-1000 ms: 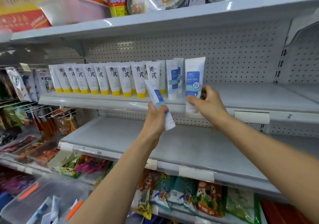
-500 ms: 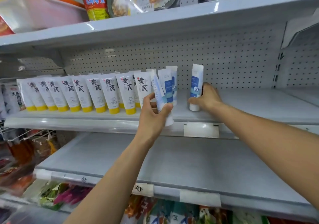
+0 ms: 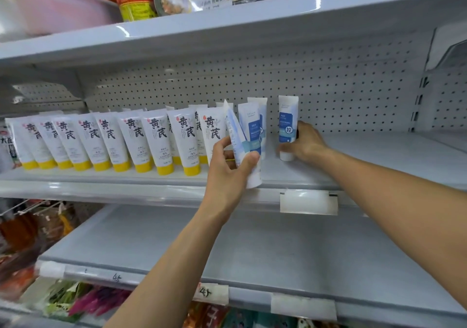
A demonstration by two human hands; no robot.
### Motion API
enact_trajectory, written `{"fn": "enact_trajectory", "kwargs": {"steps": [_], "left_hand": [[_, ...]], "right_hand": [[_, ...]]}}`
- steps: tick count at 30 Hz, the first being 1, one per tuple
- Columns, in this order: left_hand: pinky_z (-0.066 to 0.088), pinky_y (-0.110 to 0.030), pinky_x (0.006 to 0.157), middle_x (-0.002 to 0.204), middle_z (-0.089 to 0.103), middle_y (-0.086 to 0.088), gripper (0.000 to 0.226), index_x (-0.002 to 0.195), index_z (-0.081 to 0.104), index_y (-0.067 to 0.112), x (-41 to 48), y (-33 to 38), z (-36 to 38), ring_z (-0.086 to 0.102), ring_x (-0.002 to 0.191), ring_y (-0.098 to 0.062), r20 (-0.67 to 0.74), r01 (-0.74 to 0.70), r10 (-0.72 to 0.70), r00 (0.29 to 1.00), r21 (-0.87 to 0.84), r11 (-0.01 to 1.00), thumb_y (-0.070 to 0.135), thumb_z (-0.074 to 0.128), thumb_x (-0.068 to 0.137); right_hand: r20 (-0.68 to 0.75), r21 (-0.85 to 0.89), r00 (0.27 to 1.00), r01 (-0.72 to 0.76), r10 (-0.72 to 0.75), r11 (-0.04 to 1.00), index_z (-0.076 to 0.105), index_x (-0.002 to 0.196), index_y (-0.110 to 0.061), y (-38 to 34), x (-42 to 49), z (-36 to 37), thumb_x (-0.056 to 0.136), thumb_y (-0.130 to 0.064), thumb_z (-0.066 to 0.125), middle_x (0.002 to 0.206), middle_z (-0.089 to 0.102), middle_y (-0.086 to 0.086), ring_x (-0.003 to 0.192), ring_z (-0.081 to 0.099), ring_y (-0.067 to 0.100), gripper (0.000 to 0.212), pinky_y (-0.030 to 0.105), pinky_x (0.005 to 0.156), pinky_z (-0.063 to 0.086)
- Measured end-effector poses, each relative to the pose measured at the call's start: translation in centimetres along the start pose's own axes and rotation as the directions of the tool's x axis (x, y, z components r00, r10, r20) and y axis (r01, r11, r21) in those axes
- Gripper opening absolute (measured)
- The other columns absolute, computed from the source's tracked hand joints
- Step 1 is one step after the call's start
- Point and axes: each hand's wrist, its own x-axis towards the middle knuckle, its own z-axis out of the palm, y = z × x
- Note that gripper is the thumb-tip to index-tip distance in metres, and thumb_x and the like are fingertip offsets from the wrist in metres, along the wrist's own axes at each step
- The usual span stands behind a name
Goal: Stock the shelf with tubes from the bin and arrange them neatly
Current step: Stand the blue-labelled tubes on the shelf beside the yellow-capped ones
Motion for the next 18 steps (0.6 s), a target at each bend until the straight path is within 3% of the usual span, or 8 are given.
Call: {"fn": "enact_trajectory", "kwargs": {"steps": [6, 9, 12, 14, 16, 18], "left_hand": [[0.05, -0.019, 0.069, 0.111, 0.063, 0.006, 0.052, 0.134, 0.043, 0.026, -0.3, 0.2, -0.2, 0.064, 0.098, -0.01, 0.005, -0.007, 0.007, 1.0, -0.012, 1.0, 0.029, 0.068, 0.088], [0.056, -0.034, 0.084, 0.113, 0.065, 0.009, 0.039, 0.129, 0.049, 0.027, -0.7, 0.5, -0.5, 0.065, 0.101, -0.01, 0.018, 0.002, -0.002, 1.0, -0.013, 1.0, 0.027, 0.063, 0.092], [0.054, -0.046, 0.093, 0.118, 0.066, 0.008, 0.028, 0.124, 0.052, 0.025, -1.2, 1.0, -0.3, 0.065, 0.105, -0.011, 0.035, 0.022, -0.021, 0.999, -0.032, 0.999, 0.023, 0.054, 0.096], [0.052, -0.05, 0.095, 0.118, 0.066, 0.006, 0.026, 0.123, 0.053, 0.024, -1.5, 1.4, 0.0, 0.064, 0.107, -0.015, 0.027, 0.031, -0.03, 0.999, -0.031, 0.999, 0.023, 0.052, 0.097], [0.051, -0.05, 0.096, 0.118, 0.067, 0.006, 0.027, 0.124, 0.053, 0.025, -1.9, 1.8, 0.4, 0.064, 0.108, -0.015, 0.024, 0.034, -0.033, 0.999, -0.037, 0.999, 0.022, 0.051, 0.097], [0.053, -0.045, 0.094, 0.116, 0.068, 0.007, 0.026, 0.122, 0.053, 0.027, -2.3, 2.1, 0.9, 0.065, 0.106, -0.013, 0.035, 0.036, -0.034, 0.999, -0.064, 0.997, 0.019, 0.05, 0.098]], "right_hand": [[0.034, -0.021, 0.999, -0.026, 0.027, 0.999, 0.052, 0.12, -0.009, 0.0, 0.0, 0.2, 0.073, -0.022, 0.08, 0.115, 0.062, 0.006, 0.098, 0.059, 0.021, 0.056, 0.031, 0.081, 0.047], [-0.043, -0.035, 0.994, -0.103, 0.102, 0.994, 0.04, 0.127, -0.007, -0.1, -1.3, -0.4, 0.079, -0.026, 0.076, 0.115, 0.053, 0.008, 0.101, 0.055, 0.025, 0.064, 0.033, 0.078, 0.045], [-0.128, 0.062, 0.991, -0.018, 0.026, 0.998, 0.046, 0.119, -0.009, -1.0, -3.9, -1.5, 0.084, -0.021, 0.069, 0.101, 0.055, 0.003, 0.092, 0.058, 0.02, 0.044, 0.03, 0.073, 0.048], [0.048, 0.208, 0.997, 0.055, -0.066, 0.977, 0.058, 0.106, -0.014, -2.2, -6.0, -2.5, 0.082, -0.018, 0.072, 0.086, 0.059, -0.003, 0.079, 0.057, 0.013, 0.029, 0.02, 0.064, 0.043], [0.326, 0.305, 0.93, 0.067, -0.17, 0.95, 0.065, 0.103, -0.018, -3.5, -8.4, -3.2, 0.078, -0.02, 0.076, 0.086, 0.066, -0.004, 0.076, 0.06, 0.01, 0.027, 0.02, 0.059, 0.043], [0.46, 0.357, 0.856, 0.065, -0.236, 0.932, 0.066, 0.107, -0.02, -4.7, -10.2, -3.5, 0.077, -0.022, 0.077, 0.093, 0.07, -0.003, 0.08, 0.063, 0.007, 0.031, 0.021, 0.059, 0.045]]}}
